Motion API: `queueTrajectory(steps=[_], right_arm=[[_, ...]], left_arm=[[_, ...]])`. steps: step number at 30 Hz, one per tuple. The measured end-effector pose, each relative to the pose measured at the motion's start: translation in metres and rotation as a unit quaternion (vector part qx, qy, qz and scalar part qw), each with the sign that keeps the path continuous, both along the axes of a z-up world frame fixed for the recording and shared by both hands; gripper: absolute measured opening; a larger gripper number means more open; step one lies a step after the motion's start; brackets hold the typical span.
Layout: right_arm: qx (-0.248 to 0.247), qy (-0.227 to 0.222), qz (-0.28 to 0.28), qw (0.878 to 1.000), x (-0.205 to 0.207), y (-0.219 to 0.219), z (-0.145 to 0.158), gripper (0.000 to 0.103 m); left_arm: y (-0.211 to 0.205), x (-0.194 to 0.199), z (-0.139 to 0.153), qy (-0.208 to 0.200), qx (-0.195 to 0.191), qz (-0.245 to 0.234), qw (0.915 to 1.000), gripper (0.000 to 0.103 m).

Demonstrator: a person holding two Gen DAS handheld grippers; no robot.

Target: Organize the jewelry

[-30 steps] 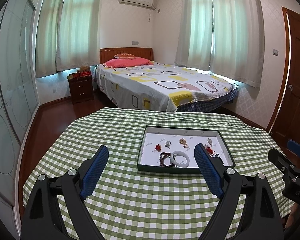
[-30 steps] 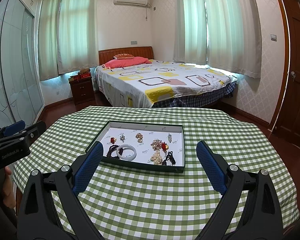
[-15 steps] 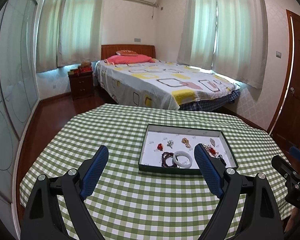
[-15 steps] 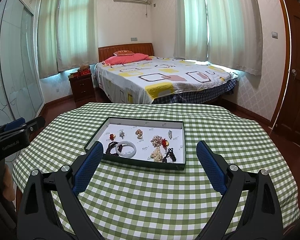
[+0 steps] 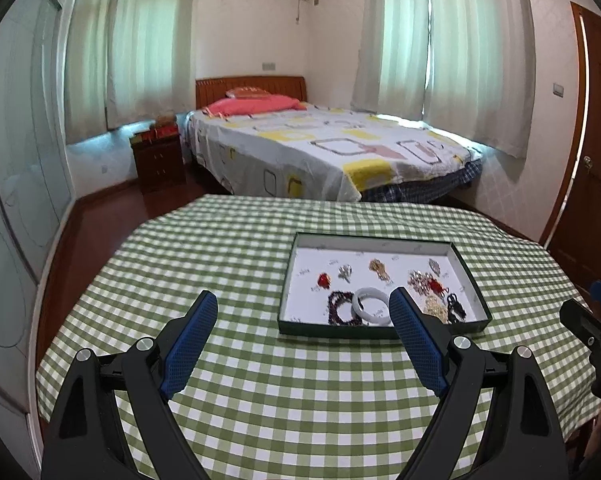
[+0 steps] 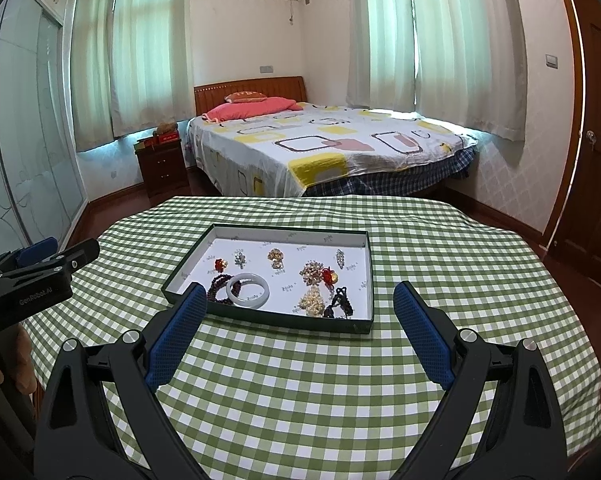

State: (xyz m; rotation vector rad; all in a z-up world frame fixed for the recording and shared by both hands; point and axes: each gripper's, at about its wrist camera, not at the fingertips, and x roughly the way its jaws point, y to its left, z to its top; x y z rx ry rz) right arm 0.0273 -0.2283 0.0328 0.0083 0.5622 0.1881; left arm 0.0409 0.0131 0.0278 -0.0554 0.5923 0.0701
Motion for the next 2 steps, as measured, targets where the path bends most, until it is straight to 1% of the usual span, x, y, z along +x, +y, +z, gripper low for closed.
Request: queueTrajectory(steps=[2], right_arm=[[0.001,0.006,-0.002,1.0,0.0038,-0.0014,-0.0045,0.092]], left_arm=[[0.0026,0.005,-0.0056,0.011,-0.005,0.003,0.9999,0.085]])
